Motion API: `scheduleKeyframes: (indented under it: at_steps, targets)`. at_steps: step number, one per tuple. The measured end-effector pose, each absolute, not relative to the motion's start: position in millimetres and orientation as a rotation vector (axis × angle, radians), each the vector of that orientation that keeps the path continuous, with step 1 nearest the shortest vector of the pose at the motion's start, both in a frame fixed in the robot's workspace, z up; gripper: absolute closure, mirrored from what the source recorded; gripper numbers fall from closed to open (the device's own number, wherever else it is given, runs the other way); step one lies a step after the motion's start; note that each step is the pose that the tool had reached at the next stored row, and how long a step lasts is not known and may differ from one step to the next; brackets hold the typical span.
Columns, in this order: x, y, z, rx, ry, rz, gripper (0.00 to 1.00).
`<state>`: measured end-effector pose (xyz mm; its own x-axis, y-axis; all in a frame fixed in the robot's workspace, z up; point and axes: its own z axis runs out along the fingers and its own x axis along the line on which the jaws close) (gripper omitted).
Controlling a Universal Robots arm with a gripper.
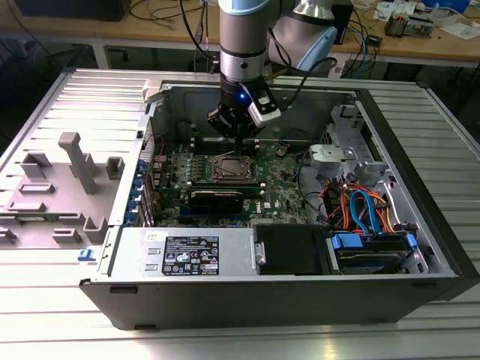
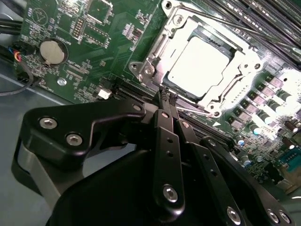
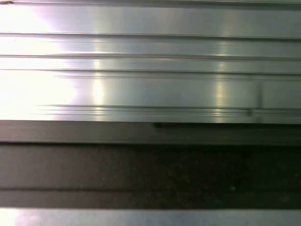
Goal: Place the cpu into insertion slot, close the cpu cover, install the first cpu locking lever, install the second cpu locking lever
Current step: 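Install the first cpu locking lever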
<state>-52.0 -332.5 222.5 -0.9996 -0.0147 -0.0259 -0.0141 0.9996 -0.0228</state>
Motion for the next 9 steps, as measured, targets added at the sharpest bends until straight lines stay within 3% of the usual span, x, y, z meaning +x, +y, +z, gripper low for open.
scheduleKeyframes:
  at_steps: [9]
  targets:
    - [-61.4, -332.4, 222.5, -0.027, 3.115, -0.035, 0.89]
